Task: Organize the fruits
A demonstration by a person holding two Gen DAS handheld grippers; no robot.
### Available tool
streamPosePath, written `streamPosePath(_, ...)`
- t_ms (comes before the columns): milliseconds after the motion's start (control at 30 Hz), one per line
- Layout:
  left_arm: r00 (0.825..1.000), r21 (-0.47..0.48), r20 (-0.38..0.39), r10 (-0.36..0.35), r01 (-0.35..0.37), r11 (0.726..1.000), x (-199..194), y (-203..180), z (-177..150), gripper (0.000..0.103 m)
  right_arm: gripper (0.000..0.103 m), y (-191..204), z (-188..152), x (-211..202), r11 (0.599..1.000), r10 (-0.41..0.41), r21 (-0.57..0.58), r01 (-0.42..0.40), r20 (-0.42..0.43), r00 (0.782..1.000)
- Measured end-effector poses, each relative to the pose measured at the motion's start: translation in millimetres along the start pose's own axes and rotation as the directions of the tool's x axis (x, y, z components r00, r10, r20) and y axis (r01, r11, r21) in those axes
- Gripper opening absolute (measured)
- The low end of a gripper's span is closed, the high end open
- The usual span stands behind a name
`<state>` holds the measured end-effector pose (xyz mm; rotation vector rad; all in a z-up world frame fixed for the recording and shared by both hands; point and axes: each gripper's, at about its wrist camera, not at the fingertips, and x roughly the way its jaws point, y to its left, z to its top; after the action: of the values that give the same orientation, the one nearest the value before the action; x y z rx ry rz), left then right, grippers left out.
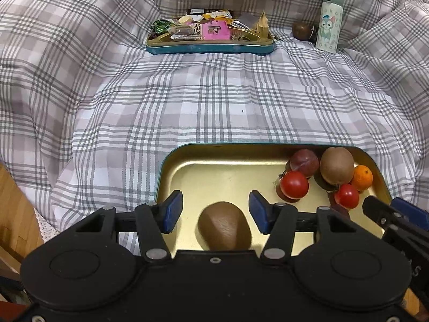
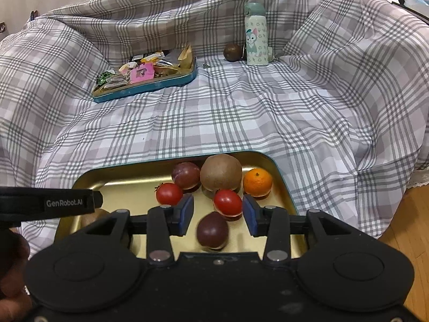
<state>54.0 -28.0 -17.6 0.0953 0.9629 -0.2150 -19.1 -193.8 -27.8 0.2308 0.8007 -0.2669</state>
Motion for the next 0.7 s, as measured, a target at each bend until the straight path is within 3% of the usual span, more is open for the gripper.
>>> streamPosePath(400,0.999,0.018,0.043,0.023,-0.024,1.0,-16.9,-2.4,-1.5,0.06,0.042,0.4,-0.7,-6.0,1.0,-0.019,-0.011,0.019,0.016,1.0)
streamPosePath(700,0.999,0.006,0.032,0.028,-0.028,1.0,-22.8,1.1,-6.6,0.06,0.042,1.4,0.2,-7.7,1.0,-0.023,-0.014,0.023,-0.016,1.0)
